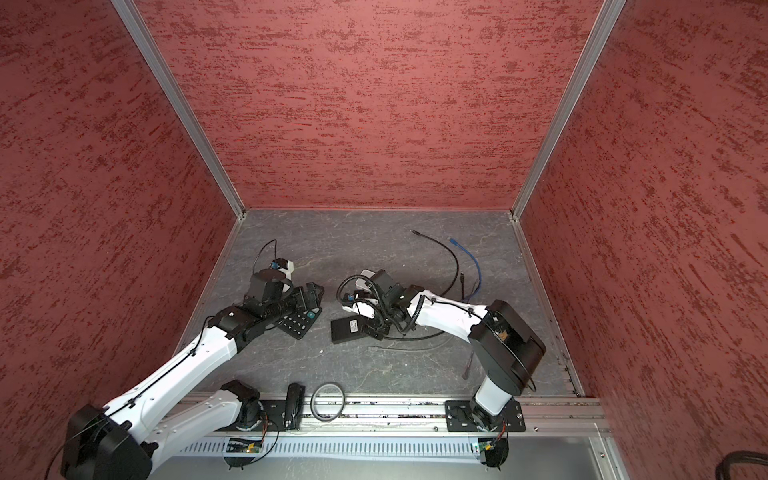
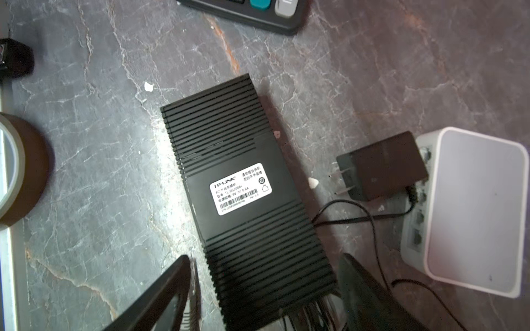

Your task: Insert the plug into the switch port

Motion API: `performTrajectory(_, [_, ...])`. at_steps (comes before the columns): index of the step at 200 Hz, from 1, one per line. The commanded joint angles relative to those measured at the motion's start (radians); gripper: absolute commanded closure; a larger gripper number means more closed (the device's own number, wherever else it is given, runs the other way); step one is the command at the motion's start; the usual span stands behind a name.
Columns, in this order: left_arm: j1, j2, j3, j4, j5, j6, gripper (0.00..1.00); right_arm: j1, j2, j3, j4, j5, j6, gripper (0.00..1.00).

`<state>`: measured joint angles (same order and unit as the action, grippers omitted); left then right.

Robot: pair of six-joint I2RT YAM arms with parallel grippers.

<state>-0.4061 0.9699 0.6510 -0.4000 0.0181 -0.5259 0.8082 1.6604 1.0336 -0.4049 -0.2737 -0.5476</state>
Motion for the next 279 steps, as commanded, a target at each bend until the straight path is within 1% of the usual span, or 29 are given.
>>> performTrajectory(1, [0.025,-0.017,-0.023,0.038,0.060,-0.024,0.00,0.006,0.041,0.070,-0.070,0.019,-0.082,0.17])
performTrajectory(13, [0.033,-0.013,-0.026,0.039,0.070,-0.023,0.00,0.006,0.075,0.109,-0.108,0.022,-0.094,0.17])
performTrajectory(39, [0.042,-0.006,-0.021,0.032,0.078,-0.015,0.00,0.006,0.143,0.203,-0.220,-0.020,-0.128,0.17])
performTrajectory(63, [0.042,-0.006,-0.024,0.033,0.083,-0.009,0.00,0.007,0.162,0.235,-0.267,-0.039,-0.148,0.16])
performTrajectory(93, [0.047,0.003,-0.033,0.044,0.089,-0.001,0.00,0.008,0.180,0.259,-0.304,-0.055,-0.154,0.14])
performTrajectory(131, [0.051,0.018,-0.032,0.052,0.108,0.002,0.00,0.009,0.211,0.266,-0.314,-0.071,-0.155,0.09])
performTrajectory(160, [0.050,0.019,-0.037,0.055,0.108,0.003,0.00,0.009,0.224,0.266,-0.310,-0.067,-0.158,0.08])
performTrajectory(183, [0.052,0.017,-0.040,0.058,0.108,0.001,0.00,0.010,0.224,0.257,-0.286,-0.045,-0.154,0.12])
performTrajectory(200, [0.052,0.017,-0.041,0.058,0.106,0.000,0.00,0.011,0.218,0.247,-0.262,-0.020,-0.147,0.17])
performTrajectory(219, [0.052,0.015,-0.042,0.058,0.106,-0.002,0.00,0.011,0.206,0.230,-0.238,-0.016,-0.133,0.24])
performTrajectory(265, [0.052,0.012,-0.047,0.056,0.103,-0.005,0.00,0.017,0.155,0.172,-0.158,0.000,-0.112,0.32])
performTrajectory(279, [0.053,0.011,-0.048,0.056,0.102,-0.008,0.00,0.017,0.139,0.166,-0.147,-0.006,-0.098,0.37])
